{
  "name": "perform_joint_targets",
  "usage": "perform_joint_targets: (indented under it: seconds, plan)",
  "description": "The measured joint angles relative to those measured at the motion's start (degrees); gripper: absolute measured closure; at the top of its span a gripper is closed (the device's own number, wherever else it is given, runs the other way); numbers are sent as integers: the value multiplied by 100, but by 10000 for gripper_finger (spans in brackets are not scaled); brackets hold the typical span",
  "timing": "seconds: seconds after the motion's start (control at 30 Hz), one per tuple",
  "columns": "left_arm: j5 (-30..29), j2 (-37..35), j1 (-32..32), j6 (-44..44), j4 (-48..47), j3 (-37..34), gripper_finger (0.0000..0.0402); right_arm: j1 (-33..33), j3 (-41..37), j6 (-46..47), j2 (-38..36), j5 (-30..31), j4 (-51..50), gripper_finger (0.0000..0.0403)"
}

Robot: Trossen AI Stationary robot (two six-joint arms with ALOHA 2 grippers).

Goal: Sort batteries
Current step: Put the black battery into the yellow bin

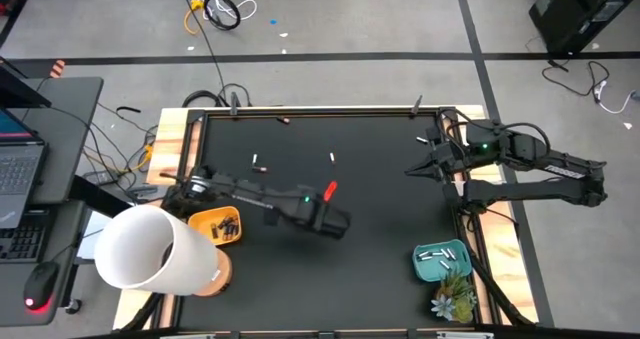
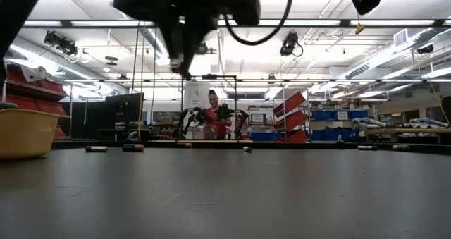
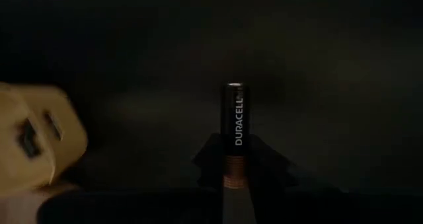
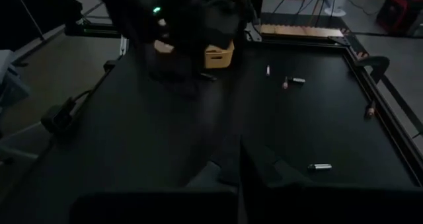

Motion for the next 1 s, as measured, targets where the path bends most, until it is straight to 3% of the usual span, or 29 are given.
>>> perform_joint_targets:
  seconds: [0.17, 0.57, 1.0]
  plan:
    - [117, -380, -373, -846, -19, -378, 353, 0, 0, 5, 13, -3, 82, 402]
    - [-586, -1718, -837, -2699, -28, -1793, 353, 7, 0, 66, 104, -48, 254, 402]
    - [-890, -2662, -619, -2421, 502, -2982, 353, 4, 2, 171, 403, -159, 591, 402]
